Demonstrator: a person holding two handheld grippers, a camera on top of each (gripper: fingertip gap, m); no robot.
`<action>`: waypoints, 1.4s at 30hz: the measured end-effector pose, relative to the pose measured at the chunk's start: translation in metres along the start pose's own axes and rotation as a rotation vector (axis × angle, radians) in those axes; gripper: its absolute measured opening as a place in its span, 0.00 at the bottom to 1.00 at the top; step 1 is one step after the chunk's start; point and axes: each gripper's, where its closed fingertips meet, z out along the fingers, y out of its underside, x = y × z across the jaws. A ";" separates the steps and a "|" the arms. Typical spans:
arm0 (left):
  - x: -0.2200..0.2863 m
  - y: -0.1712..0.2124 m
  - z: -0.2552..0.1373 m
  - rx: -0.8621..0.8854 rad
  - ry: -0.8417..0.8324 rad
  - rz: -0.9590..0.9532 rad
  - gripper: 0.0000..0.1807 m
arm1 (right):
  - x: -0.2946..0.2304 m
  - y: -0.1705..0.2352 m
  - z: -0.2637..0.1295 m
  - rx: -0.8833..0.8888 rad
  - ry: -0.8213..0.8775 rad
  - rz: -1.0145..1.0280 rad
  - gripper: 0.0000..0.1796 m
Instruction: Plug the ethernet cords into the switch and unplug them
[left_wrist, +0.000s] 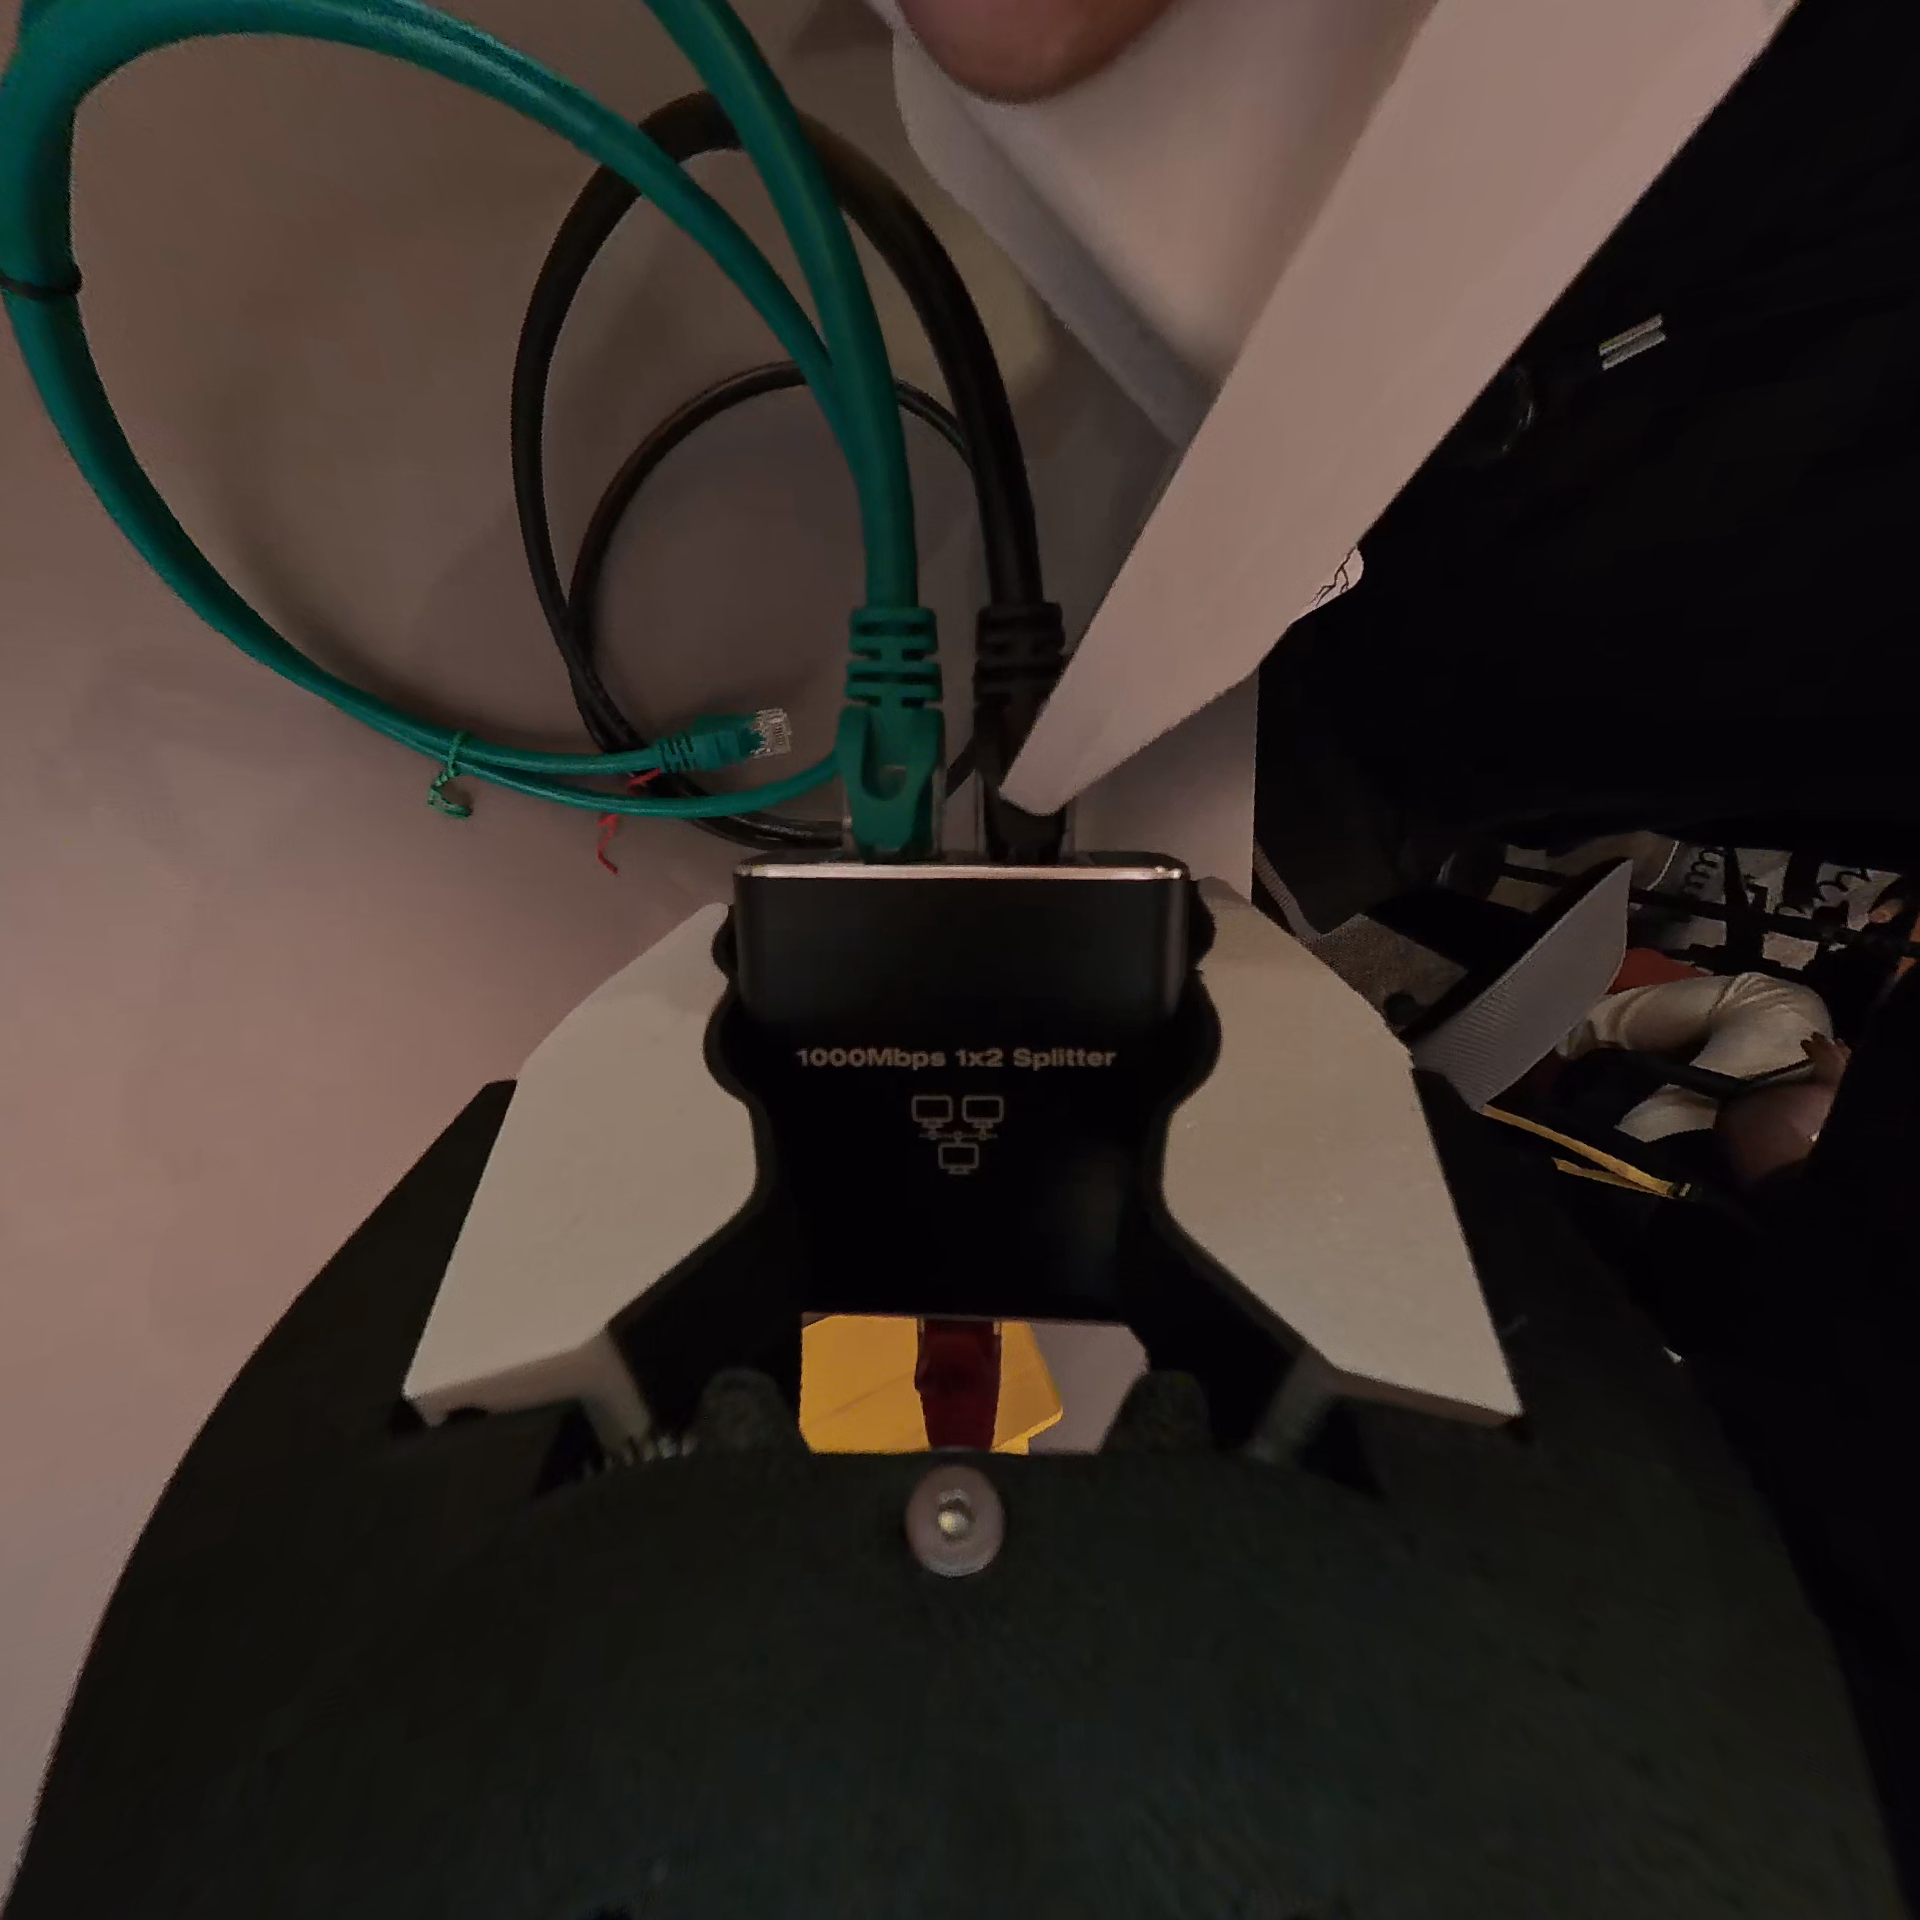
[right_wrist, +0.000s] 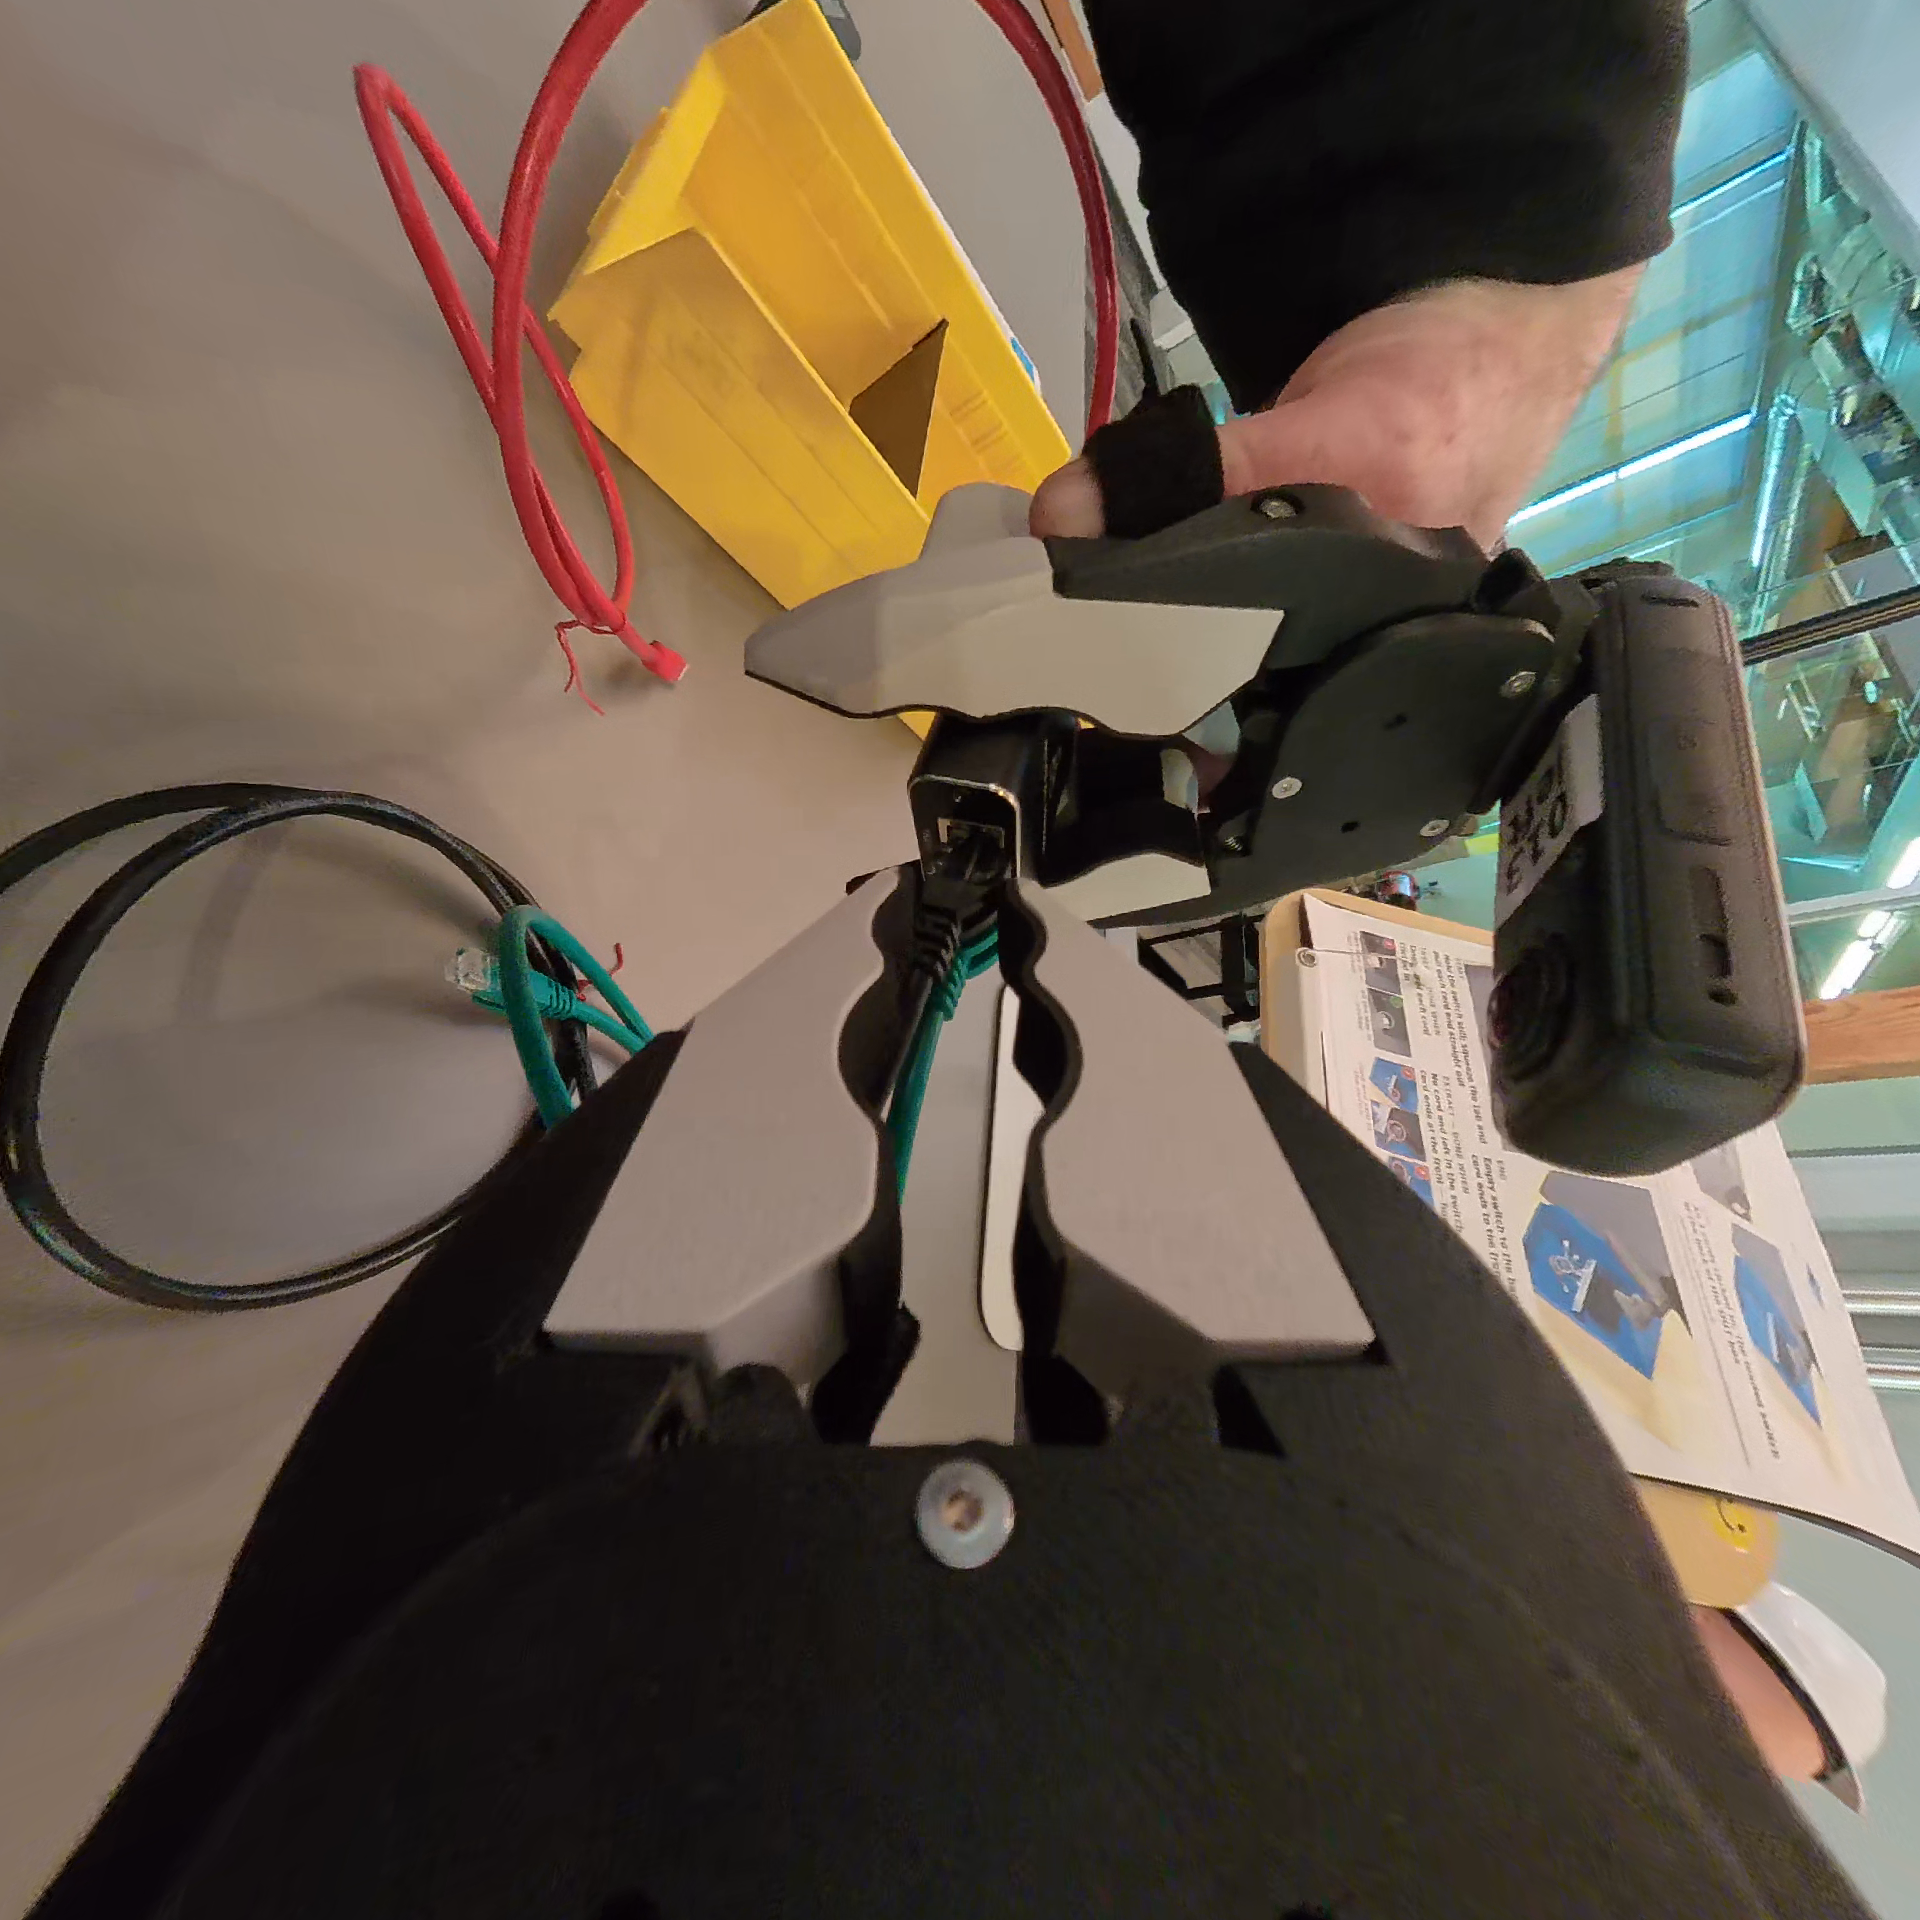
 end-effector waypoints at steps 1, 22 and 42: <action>0.000 0.000 0.000 -0.002 -0.003 0.001 0.42 | 0.000 0.000 0.000 0.001 0.003 0.003 0.07; 0.001 0.006 0.005 -0.060 -0.012 0.010 0.42 | -0.008 -0.003 0.002 -0.043 -0.050 -0.006 0.05; -0.002 -0.004 -0.006 0.011 0.026 -0.024 0.42 | 0.008 0.004 -0.001 -0.031 0.047 0.015 0.07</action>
